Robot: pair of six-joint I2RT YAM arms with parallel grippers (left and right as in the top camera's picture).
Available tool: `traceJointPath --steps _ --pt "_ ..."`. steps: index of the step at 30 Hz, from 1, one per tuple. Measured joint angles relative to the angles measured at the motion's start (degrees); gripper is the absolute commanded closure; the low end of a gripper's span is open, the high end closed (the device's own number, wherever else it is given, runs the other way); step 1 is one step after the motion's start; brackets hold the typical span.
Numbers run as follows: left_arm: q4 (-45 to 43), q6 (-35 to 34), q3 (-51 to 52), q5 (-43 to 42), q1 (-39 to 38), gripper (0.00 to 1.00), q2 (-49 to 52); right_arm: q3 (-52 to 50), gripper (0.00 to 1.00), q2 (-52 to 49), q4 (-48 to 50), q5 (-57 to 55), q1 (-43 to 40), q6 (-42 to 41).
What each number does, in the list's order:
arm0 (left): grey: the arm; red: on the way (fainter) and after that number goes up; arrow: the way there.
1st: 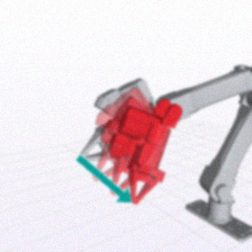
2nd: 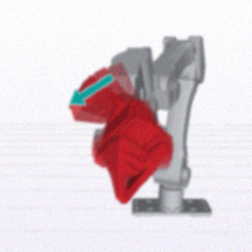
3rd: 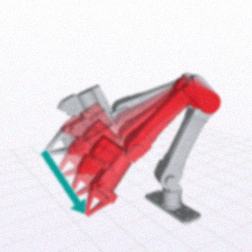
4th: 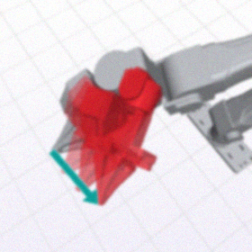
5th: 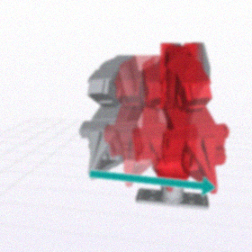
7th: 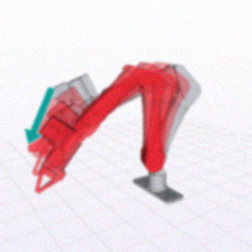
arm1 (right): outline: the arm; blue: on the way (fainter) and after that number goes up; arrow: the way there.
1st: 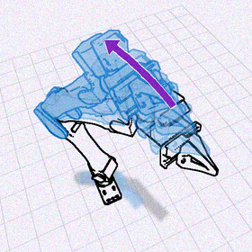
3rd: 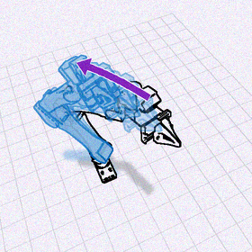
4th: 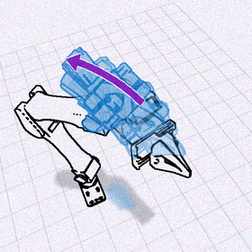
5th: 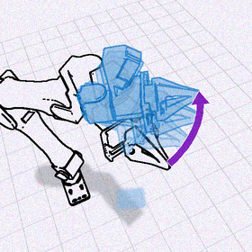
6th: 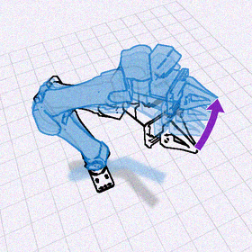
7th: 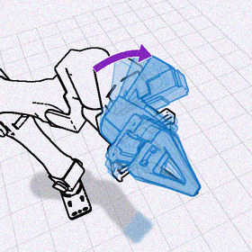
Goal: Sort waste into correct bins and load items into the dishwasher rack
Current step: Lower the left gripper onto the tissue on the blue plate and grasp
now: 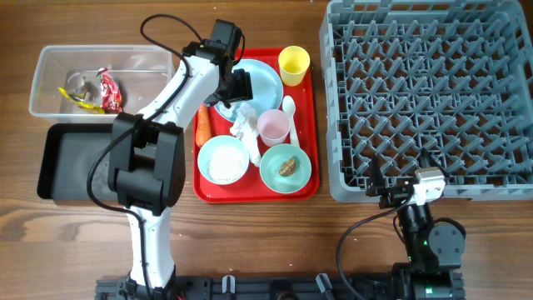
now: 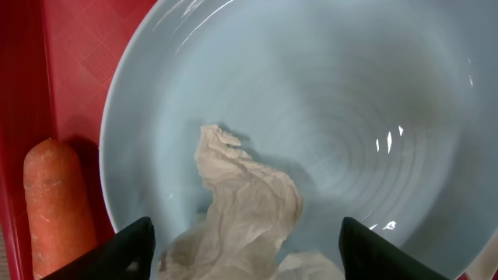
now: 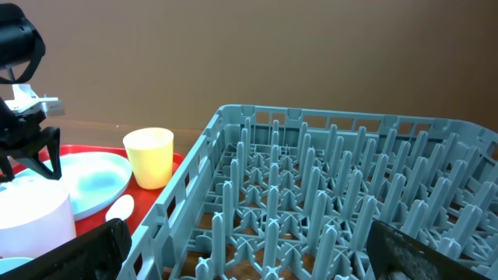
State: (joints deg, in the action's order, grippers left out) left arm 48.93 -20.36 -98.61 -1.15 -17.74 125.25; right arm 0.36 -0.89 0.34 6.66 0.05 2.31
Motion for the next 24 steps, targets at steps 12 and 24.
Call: traceJointPath --steps 12,24 --pt "0.0 0.1 0.0 0.0 0.0 0.27 0.0 0.0 0.0 0.0 0.0 0.0 0.0 0.0" --pt "-1.0 0.3 0.0 0.4 0.0 0.51 2.2 0.0 0.0 0.0 0.0 0.0 0.0 0.0"
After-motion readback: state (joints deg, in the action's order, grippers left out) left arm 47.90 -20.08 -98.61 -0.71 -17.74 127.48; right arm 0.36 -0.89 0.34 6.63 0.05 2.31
